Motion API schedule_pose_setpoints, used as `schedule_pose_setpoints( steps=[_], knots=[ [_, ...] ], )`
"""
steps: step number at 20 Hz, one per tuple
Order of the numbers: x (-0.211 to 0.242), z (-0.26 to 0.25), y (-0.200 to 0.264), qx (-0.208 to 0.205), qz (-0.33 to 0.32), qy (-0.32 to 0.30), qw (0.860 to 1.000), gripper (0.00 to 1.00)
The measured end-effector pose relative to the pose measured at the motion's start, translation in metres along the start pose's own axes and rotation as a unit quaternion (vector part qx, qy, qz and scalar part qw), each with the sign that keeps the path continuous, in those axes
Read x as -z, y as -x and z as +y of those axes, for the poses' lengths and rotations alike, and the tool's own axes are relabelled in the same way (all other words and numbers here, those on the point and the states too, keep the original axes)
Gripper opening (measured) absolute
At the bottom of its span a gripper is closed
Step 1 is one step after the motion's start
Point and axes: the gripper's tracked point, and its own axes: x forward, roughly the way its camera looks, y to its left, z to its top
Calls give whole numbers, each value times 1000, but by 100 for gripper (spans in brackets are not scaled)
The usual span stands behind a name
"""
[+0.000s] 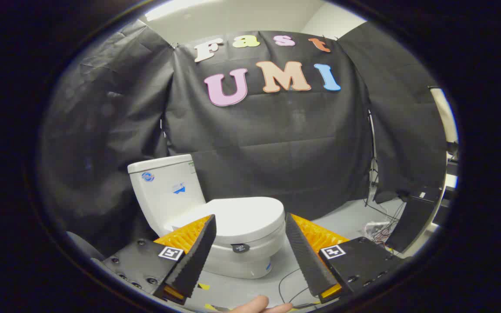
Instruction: Open the toilet lid.
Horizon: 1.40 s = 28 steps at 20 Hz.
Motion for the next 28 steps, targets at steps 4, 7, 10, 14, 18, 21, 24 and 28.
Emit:
schedule_pose_setpoints(
  steps=[4,7,10,14,18,21,24,28],
  knots=[
    [-36,-2,3,19,-21,-21,999,99],
    [-51,-9,-4,54,-34,-46,997,99],
    [-45,0,-10,71,-37,-65,995,98],
    [-16,21,-12,50,-8,-23,998,99],
    [-7,28,-26,32,12,-10,999,99],
    [-10,32,-44,33,2,-22,999,99],
    [4,25,-63,55,8,-76,996,99],
    [41,36,-92,36,23,-171,984,99]
  ],
)
